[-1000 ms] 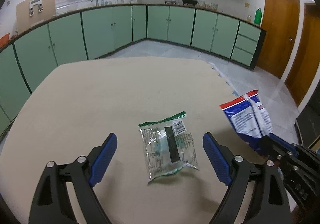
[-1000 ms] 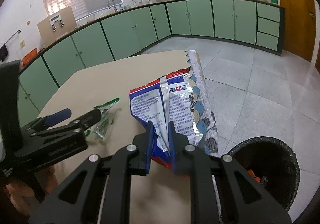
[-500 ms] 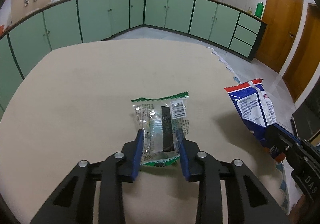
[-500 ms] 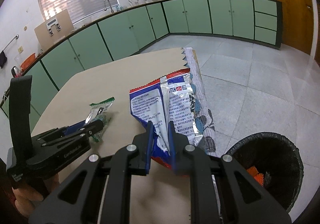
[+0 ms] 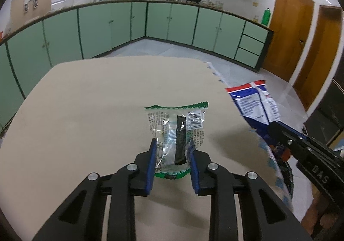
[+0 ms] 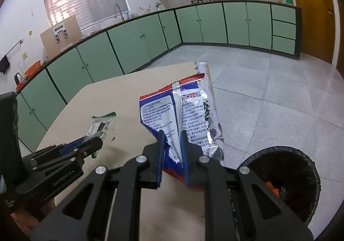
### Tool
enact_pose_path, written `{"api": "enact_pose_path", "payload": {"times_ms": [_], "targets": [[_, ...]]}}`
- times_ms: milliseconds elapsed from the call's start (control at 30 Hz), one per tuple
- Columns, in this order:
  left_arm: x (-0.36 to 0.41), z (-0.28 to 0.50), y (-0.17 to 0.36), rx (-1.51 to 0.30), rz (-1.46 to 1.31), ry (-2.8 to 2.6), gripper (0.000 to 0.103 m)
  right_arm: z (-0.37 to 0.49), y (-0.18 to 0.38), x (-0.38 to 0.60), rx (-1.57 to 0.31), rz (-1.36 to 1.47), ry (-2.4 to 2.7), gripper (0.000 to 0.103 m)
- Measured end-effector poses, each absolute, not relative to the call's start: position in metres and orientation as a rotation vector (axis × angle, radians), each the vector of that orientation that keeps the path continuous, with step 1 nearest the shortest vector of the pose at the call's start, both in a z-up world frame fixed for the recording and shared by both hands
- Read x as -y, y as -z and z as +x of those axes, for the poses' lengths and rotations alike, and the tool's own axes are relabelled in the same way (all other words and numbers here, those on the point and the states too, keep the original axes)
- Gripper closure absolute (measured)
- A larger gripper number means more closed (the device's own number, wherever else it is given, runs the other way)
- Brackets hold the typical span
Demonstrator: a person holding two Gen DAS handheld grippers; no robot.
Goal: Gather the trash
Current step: 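Carry the packet and wrapper over the black bin with both tools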
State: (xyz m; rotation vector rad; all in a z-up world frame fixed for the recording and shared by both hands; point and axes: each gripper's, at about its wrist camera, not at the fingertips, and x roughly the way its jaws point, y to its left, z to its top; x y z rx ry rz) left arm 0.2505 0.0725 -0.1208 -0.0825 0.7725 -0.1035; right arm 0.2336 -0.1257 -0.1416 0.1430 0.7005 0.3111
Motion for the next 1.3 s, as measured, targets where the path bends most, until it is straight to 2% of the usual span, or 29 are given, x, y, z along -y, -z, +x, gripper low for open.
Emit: {"api": "enact_pose_path", "payload": {"times_ms": [333,733,1300], "targets": [[-0.021,0.237,0.103,-0.738,-0.043,0.211,0.076,0.202,0.127,0.173,-0.668,0.166,-0.237,0.089],[0.088,0.237,0.101,-0.72,0.003,0.381,0.076,0.163,0.126,0.27,-0.642,0.192,-0.05,0.089],[0.186,0.239,0.126,-0.703,0.057,0.485,0.076,0.152,0.174,0.347,-0.678,0.243,0.117,0.089]]}}
